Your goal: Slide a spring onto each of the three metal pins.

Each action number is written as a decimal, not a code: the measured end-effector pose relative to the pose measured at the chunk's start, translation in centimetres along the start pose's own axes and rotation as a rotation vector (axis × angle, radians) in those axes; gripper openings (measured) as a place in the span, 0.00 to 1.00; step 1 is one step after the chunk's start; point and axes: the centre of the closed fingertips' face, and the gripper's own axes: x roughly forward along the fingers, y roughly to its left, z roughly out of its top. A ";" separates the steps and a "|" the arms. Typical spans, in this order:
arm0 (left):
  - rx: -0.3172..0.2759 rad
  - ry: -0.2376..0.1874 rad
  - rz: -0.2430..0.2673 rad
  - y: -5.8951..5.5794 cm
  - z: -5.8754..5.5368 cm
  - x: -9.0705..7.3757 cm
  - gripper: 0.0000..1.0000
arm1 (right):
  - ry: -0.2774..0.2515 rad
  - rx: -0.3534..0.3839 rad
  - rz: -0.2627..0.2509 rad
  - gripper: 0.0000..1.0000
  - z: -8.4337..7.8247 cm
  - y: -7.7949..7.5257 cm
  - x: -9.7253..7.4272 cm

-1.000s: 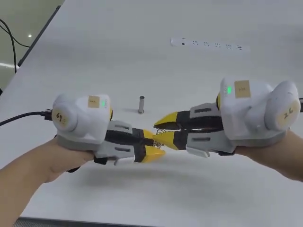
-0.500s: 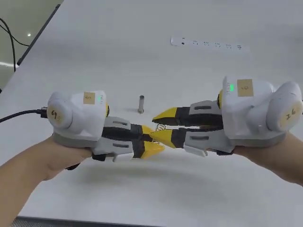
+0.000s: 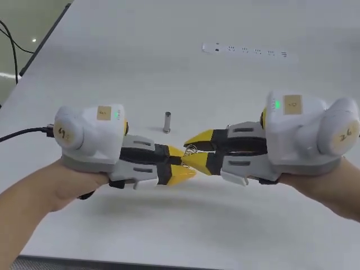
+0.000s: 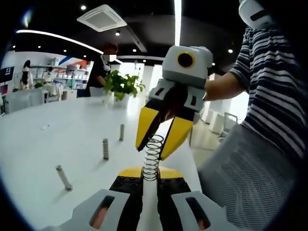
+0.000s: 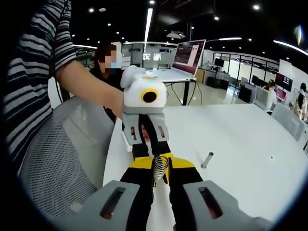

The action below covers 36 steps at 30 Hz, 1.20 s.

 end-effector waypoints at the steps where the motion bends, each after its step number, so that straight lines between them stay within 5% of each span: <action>1: 0.006 0.010 -0.003 -0.1 -0.1 0.0 0.02 | 0.003 -0.005 0.007 0.08 0.0 0.1 0.1; 10: 0.027 0.097 0.037 0.4 -1.0 0.0 0.03 | 0.052 -0.070 0.010 0.07 -0.6 0.2 0.9; 19: 0.013 0.088 0.071 1.1 -1.0 -0.9 0.06 | 0.049 -0.072 0.017 0.07 -0.1 0.0 1.5; 36: -0.022 0.108 0.139 2.3 -2.1 -2.6 0.27 | 0.058 -0.073 0.002 0.07 -0.6 -0.4 1.5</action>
